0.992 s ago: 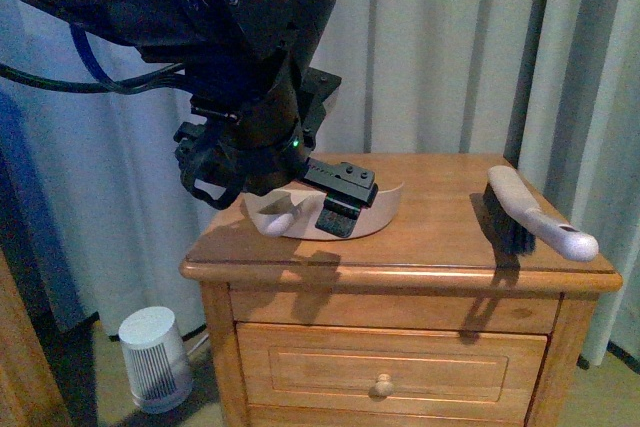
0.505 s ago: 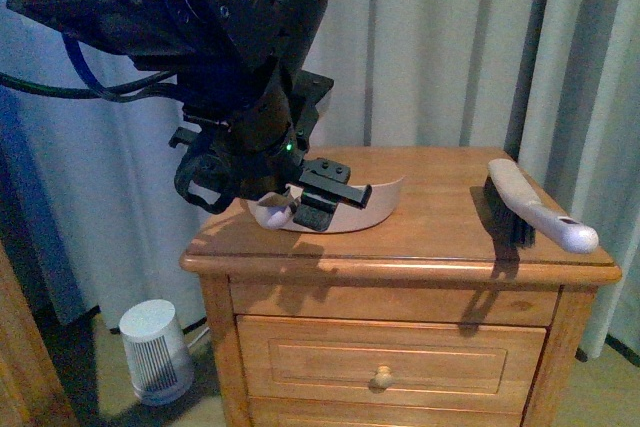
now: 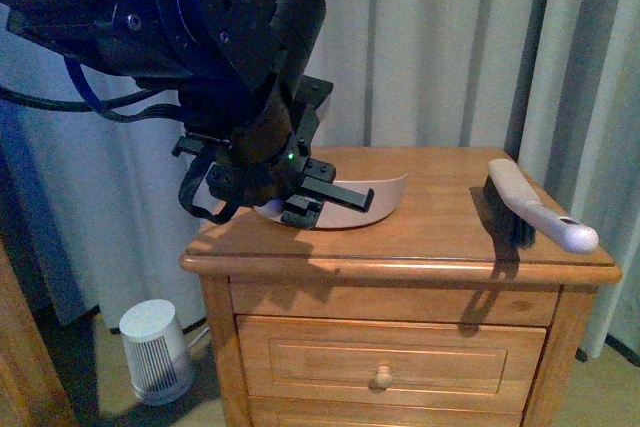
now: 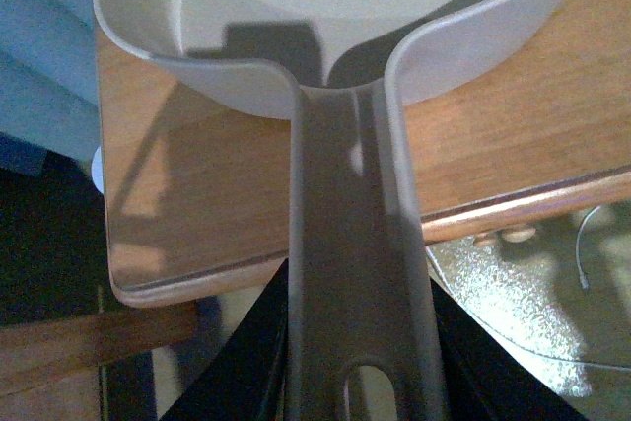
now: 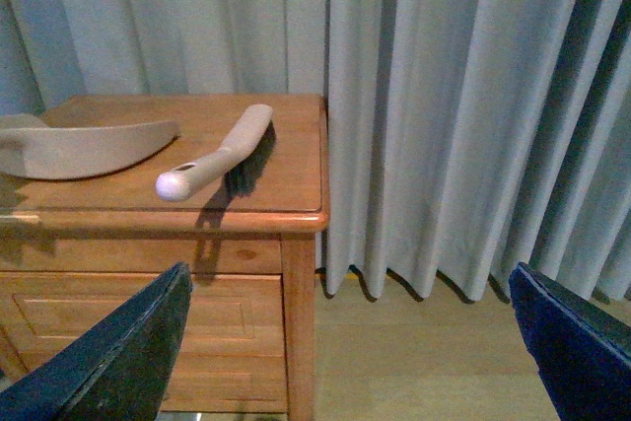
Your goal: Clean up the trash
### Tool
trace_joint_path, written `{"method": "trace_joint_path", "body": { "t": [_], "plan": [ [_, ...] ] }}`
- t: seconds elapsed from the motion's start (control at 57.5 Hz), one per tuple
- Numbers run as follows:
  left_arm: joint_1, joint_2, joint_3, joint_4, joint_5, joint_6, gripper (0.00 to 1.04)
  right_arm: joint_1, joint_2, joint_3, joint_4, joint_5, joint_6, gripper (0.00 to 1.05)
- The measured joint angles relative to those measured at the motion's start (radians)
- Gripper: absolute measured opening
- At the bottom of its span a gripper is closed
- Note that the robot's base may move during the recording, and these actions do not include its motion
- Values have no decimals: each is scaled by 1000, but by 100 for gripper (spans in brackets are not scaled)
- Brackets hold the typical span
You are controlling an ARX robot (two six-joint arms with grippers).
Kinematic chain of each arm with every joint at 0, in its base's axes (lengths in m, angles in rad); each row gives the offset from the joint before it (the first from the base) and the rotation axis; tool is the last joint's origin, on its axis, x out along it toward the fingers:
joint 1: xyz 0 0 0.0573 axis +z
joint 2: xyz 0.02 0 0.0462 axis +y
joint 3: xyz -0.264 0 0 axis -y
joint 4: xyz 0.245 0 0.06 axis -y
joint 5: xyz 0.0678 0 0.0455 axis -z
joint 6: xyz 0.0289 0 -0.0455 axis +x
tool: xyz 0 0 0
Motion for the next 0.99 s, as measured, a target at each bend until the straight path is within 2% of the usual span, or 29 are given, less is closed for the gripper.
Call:
{"method": "trace_joint_path", "body": {
  "t": [0.139, 0.244, 0.365, 0.522, 0.713, 0.87, 0.992],
  "plan": [
    [0, -54, -48, 123, 13, -2, 28, 0, 0, 0, 0, 0, 0, 97],
    [1, -165, -143, 280, 29, 0, 28, 0, 0, 0, 0, 0, 0, 97],
    [19, -397, -360, 549, 23, 77, 28, 0, 0, 0, 0, 0, 0, 97],
    [29, -645, -634, 743, 34, 147, 28, 0, 0, 0, 0, 0, 0, 97],
    [69, -954, -938, 753, 111, 161, 28, 0, 0, 0, 0, 0, 0, 97],
    [168, -1194, -1073, 666, 146, 112, 28, 0, 0, 0, 0, 0, 0, 97],
    [200, -1329, -1124, 613, 178, 75, 28, 0, 0, 0, 0, 0, 0, 97]
  ]
}}
